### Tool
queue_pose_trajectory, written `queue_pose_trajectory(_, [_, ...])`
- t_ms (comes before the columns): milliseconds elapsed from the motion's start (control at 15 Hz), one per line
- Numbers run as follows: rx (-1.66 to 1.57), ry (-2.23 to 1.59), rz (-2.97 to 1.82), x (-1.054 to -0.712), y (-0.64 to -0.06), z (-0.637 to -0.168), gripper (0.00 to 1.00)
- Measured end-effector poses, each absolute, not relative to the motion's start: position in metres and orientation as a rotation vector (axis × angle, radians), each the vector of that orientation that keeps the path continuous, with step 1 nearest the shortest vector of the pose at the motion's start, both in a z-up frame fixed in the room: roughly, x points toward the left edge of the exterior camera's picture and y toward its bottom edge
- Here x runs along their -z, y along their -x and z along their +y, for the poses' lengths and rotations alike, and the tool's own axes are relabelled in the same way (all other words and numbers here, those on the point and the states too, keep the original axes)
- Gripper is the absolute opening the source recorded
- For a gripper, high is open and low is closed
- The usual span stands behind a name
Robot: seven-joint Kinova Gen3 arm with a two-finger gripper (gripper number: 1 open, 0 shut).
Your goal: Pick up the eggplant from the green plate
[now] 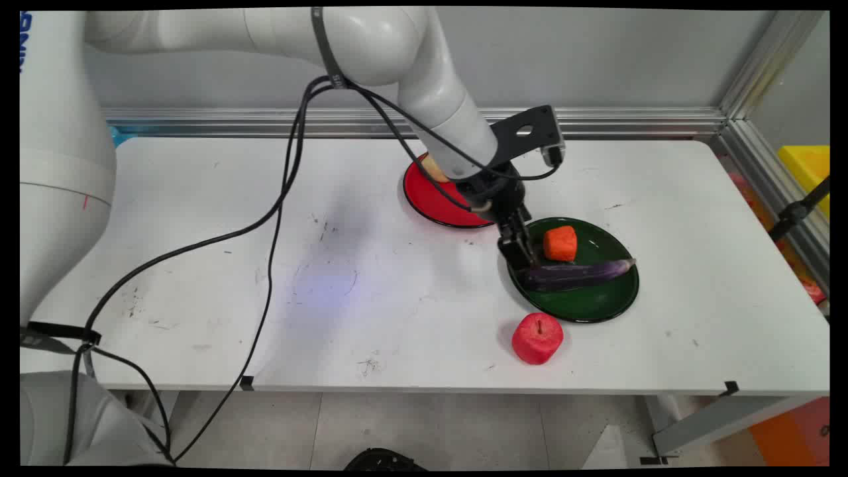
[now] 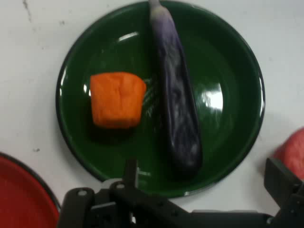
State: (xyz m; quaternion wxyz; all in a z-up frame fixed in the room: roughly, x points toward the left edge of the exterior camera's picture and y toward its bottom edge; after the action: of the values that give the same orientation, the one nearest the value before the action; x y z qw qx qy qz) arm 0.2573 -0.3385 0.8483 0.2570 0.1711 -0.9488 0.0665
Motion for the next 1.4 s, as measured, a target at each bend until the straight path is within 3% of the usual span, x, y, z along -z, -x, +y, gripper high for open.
queue_pose_trajectory(333, [-0.168,-0.520,-2.537,-0.834,-0.236,-0.343,1.00])
queue_pose_trajectory(1267, [-0.133,-0.641,-2.540,-0.752,-0.203,-0.352,1.00])
queue_pose_trajectory(1333, [-0.133,-0.644,-2.539,-0.750,-0.203,-0.352,0.00])
queue_pose_trajectory(1400, [-0.134,-0.648,-2.537,-0.748,-0.202,-0.353,0.00])
